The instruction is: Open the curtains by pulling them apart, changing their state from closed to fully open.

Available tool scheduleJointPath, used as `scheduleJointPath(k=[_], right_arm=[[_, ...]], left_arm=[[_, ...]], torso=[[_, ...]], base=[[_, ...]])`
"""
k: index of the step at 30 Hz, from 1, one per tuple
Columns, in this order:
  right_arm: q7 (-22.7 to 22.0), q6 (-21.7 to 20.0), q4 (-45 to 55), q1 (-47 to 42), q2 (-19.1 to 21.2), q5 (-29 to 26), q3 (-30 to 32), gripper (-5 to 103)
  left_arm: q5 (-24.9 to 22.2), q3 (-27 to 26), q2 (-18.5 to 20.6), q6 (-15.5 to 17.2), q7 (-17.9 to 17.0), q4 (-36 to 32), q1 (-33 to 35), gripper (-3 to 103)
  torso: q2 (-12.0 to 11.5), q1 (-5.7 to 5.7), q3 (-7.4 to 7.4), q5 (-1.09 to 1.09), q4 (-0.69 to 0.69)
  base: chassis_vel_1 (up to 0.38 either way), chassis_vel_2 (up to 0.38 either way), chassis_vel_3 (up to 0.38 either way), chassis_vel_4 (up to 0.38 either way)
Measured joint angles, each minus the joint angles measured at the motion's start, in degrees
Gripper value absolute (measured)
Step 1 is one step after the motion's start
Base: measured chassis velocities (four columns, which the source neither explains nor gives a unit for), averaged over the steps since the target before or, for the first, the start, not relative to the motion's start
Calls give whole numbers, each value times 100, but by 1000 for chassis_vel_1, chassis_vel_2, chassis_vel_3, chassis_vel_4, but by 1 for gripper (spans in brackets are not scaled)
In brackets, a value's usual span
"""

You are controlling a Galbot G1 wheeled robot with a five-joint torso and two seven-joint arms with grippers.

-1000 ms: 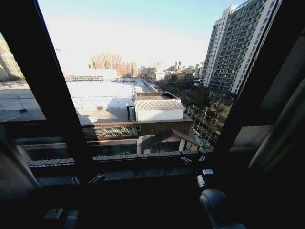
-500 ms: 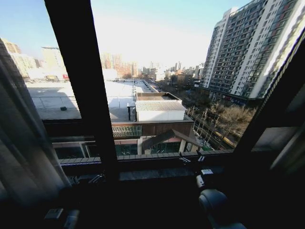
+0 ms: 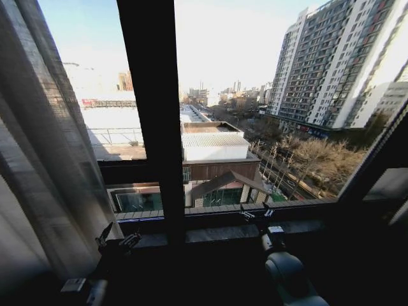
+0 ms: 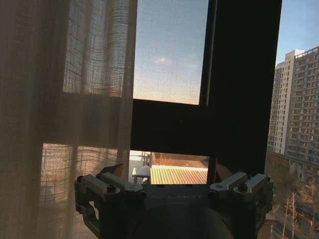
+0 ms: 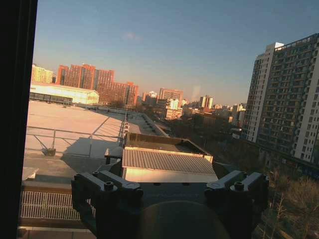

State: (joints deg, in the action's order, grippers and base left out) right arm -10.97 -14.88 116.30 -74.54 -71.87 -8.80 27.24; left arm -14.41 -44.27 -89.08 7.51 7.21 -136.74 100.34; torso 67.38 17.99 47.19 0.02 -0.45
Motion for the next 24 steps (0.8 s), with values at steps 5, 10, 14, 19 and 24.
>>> scheduleJointPath(k=[5,10,14,19,24], right_arm=[[-1,190,-89,12,-15,162,-5,100],[-1,210,-118,14,-17,198,51,100],[1,223,-137,15,-31,201,60,100],[1,248,-155,3,-65,203,66,100],[2,306,-194,9,-94,202,87,100]], left_arm=[[0,-57,-1,-55,-2,76,-4,100],[-1,-122,4,-90,-2,122,-21,100],[-4,-142,23,-91,-7,151,-65,100],[-41,-306,140,-59,-17,319,-328,100],[-222,-468,383,97,-22,630,-785,100]], torso=[[1,-1,-1,-2,4],[0,0,0,-3,0],[0,0,0,-1,1],[0,-1,0,4,0],[0,-1,0,-1,1]], base=[[337,322,-317,-270],[150,173,-152,-199],[15,17,-6,-52],[-37,-50,41,70],[-7,-8,8,12]])
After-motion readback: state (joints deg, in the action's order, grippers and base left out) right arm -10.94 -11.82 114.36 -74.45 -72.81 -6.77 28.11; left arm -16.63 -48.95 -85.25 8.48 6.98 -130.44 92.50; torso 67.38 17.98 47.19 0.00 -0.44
